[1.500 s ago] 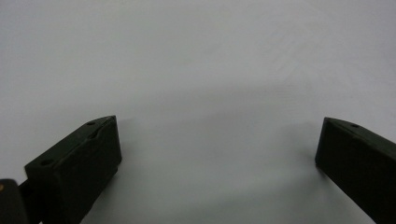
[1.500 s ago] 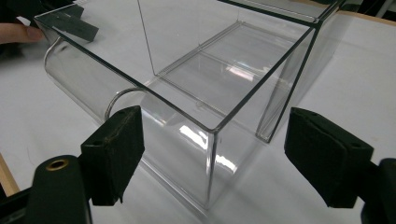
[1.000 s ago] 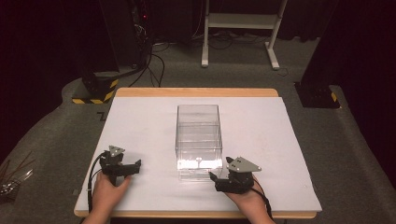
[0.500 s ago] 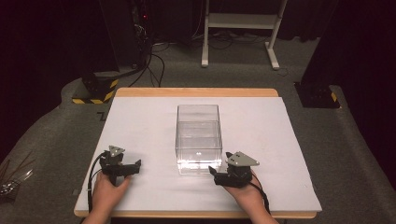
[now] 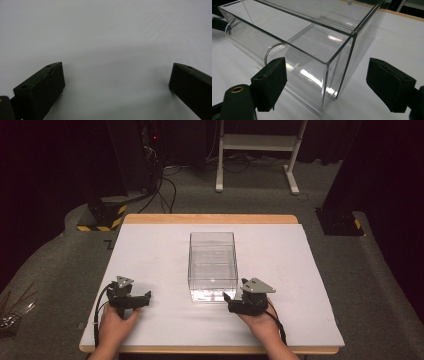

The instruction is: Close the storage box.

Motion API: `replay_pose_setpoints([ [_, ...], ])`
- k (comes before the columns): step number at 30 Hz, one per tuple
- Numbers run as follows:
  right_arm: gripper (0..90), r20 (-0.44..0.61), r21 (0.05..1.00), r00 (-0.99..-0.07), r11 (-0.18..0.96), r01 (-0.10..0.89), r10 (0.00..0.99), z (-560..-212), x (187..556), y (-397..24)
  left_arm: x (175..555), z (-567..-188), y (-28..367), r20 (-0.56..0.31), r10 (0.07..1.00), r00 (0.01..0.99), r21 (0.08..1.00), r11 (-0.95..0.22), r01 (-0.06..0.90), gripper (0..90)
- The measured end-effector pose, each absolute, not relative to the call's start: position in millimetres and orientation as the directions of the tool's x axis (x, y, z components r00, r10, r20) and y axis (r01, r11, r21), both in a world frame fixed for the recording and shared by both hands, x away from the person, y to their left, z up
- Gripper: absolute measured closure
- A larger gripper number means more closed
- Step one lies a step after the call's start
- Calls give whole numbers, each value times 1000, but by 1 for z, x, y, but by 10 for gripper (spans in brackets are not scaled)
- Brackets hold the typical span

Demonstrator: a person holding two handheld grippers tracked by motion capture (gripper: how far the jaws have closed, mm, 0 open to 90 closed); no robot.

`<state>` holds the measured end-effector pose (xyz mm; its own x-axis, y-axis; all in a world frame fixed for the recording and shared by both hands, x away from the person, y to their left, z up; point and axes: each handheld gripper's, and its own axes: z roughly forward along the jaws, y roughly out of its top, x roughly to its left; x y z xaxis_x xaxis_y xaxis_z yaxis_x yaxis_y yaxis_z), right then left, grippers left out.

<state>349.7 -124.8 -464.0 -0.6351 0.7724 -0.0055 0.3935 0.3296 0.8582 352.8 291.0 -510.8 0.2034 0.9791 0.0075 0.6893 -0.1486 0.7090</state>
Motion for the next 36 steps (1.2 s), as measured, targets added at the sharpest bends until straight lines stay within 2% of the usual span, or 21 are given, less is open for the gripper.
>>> replay_pose_setpoints([
  [36, 175, 10, 857, -565, 284, 430, 825, -468, 388, -122, 353, -511, 291, 7, 979, 204, 708, -149, 691, 5],
])
